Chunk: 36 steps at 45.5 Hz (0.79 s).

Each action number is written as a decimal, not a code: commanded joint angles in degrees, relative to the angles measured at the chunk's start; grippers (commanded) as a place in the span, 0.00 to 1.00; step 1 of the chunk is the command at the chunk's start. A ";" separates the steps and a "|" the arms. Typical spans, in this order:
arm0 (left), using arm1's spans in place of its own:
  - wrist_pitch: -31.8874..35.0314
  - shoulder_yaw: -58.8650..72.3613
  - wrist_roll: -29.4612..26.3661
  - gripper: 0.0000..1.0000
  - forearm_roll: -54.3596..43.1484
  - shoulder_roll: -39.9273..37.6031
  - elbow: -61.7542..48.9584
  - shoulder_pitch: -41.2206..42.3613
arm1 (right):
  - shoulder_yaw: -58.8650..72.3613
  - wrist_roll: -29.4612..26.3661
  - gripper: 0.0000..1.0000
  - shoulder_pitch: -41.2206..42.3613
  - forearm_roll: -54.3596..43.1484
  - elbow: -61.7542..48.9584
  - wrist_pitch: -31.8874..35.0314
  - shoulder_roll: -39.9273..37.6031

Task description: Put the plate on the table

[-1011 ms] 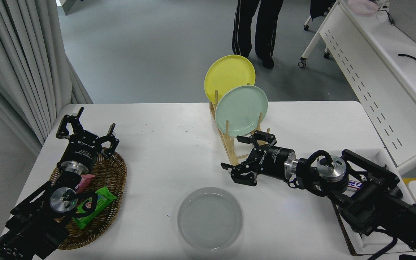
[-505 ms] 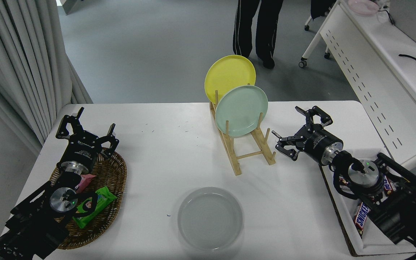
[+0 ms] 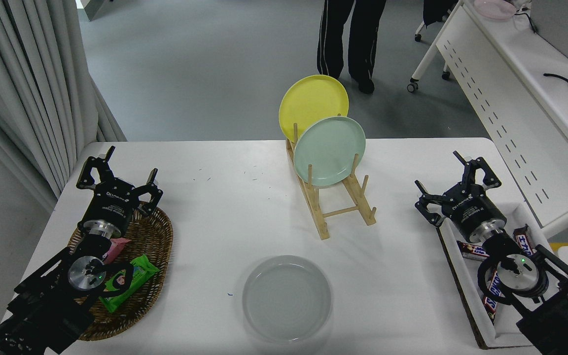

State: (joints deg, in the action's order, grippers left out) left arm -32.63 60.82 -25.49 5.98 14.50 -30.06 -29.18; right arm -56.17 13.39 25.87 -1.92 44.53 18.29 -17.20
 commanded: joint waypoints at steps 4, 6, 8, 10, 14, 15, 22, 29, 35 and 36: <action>0.02 0.00 0.00 1.00 0.00 0.00 0.00 0.00 | -0.79 1.64 1.00 -0.82 -0.54 -3.92 0.87 1.73; 0.02 0.00 0.00 1.00 0.00 0.00 0.00 0.00 | -0.79 1.64 1.00 -0.82 -0.54 -4.19 0.96 1.73; 0.02 0.00 0.00 1.00 0.00 0.00 0.00 0.00 | -0.70 1.64 1.00 -0.82 -0.54 -4.28 1.05 1.73; -0.07 0.00 0.00 1.00 0.00 0.00 0.00 0.00 | -0.70 1.64 1.00 -0.82 -0.54 -4.28 0.96 1.73; -0.07 0.00 0.00 1.00 0.00 0.00 0.00 0.00 | -0.79 1.64 1.00 -0.82 -0.54 -4.36 0.96 1.73; -0.07 0.00 0.00 1.00 0.00 0.00 0.00 0.00 | -0.79 1.64 1.00 -0.82 -0.54 -4.36 0.96 1.73; -0.51 -0.18 0.09 1.00 0.00 0.18 0.00 0.26 | -0.79 1.64 1.00 -0.82 -0.54 -4.19 0.96 2.61; -0.33 -0.18 0.26 1.00 0.08 0.18 0.00 0.26 | -0.79 1.72 1.00 -0.91 -0.54 -4.36 0.96 2.87; 0.02 0.00 0.00 1.00 0.00 0.00 0.00 0.00 | -0.79 1.72 1.00 -0.91 -0.54 -4.37 0.78 2.96; 0.02 0.00 0.00 1.00 0.00 0.00 0.00 0.00 | -0.79 1.72 1.00 -0.91 -0.54 -4.36 0.78 2.96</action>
State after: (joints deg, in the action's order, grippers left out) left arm -32.95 60.68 -25.32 6.17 14.64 -30.06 -29.00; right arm -56.93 15.04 25.01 -2.45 40.29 19.21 -14.60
